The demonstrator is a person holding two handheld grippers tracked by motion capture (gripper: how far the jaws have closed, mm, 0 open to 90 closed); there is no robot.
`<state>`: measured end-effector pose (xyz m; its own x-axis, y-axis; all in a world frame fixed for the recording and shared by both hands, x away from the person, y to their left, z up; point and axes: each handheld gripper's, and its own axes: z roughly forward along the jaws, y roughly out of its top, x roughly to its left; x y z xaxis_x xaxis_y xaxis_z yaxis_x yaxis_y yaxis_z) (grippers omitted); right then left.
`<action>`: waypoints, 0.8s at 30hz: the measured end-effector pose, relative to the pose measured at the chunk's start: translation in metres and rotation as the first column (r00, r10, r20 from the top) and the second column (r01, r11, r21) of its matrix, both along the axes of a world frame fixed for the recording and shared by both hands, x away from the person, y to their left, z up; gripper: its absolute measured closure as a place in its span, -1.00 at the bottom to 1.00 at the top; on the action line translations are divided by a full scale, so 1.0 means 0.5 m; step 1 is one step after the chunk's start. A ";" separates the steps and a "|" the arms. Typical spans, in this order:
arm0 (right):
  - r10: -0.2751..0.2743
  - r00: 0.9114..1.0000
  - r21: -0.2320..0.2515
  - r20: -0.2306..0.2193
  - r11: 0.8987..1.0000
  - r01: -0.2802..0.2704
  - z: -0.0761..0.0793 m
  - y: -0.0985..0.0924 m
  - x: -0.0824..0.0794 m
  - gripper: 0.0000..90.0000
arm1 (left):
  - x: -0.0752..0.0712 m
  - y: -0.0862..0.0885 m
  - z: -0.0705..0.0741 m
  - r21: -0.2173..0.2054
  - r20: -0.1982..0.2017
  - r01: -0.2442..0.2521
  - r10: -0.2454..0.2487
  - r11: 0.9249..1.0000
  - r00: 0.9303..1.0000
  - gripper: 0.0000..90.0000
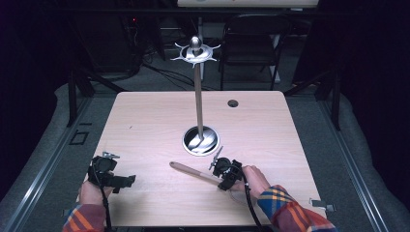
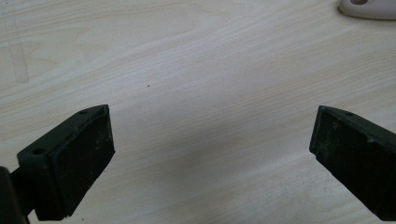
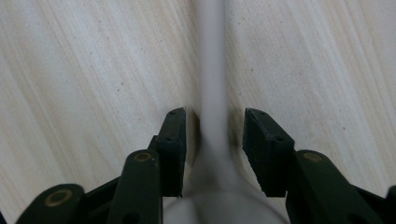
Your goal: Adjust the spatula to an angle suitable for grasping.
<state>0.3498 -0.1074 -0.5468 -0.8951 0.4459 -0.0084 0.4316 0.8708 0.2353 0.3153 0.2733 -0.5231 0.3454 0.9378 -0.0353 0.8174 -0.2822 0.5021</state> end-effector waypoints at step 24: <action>-0.002 0.999 0.023 0.039 1.000 0.001 0.018 -0.025 -0.002 0.71 | -0.001 0.003 0.001 0.001 0.001 0.007 -0.007 1.000 1.000 -1.00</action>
<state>0.3490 -0.1198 -0.5379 -0.8936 0.4476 -0.0333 0.4230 0.8645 0.2716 0.3146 0.2746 -0.5227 0.3516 0.9355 -0.0342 0.8152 -0.2880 0.5025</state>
